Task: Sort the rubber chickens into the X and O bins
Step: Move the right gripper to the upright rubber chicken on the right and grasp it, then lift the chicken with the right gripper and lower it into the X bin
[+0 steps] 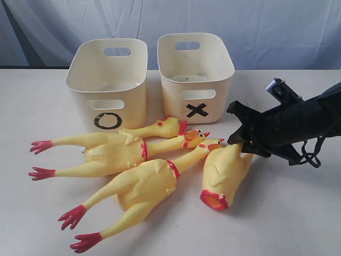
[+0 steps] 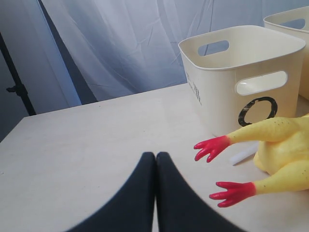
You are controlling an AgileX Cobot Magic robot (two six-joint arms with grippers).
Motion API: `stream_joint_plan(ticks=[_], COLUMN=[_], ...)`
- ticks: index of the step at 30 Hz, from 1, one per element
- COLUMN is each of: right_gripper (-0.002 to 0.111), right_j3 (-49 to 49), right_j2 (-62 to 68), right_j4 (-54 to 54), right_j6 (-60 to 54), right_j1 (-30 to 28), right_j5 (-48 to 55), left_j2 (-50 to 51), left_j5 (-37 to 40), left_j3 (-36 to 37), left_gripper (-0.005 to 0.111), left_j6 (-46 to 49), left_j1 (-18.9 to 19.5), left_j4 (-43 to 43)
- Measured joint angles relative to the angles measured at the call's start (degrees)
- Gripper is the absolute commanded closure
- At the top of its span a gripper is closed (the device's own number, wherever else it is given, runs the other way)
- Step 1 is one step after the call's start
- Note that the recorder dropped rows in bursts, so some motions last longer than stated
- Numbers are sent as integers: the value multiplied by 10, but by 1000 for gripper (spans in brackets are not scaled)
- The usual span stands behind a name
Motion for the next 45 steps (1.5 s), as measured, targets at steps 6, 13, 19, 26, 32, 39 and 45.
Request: stream_joint_plan(ticks=[6, 13, 19, 26, 32, 39, 45], right_gripper=[109, 109, 109, 109, 109, 109, 109], right_j3=[0, 0, -1, -47, -92, -113, -153], right_j2=[-6, -58, -122, -168, -176, -173, -138], right_j4=[-1, -14, -19, 16, 117, 285, 305], right_j6=[0, -14, -53, -126, -240, -525, -620], right_j1=[0, 1, 1, 1, 2, 36, 76], right_j5=[21, 35, 30, 30, 16, -59, -65], left_j2=[0, 0, 0, 0, 0, 0, 0], left_j5=[0, 0, 0, 0, 0, 0, 0], left_j3=[0, 0, 0, 0, 0, 0, 0], left_gripper=[107, 107, 107, 107, 107, 107, 107], left_j6=[0, 0, 0, 0, 0, 0, 0], left_j1=[0, 0, 0, 0, 0, 0, 0], left_j4=[0, 0, 0, 0, 0, 0, 0])
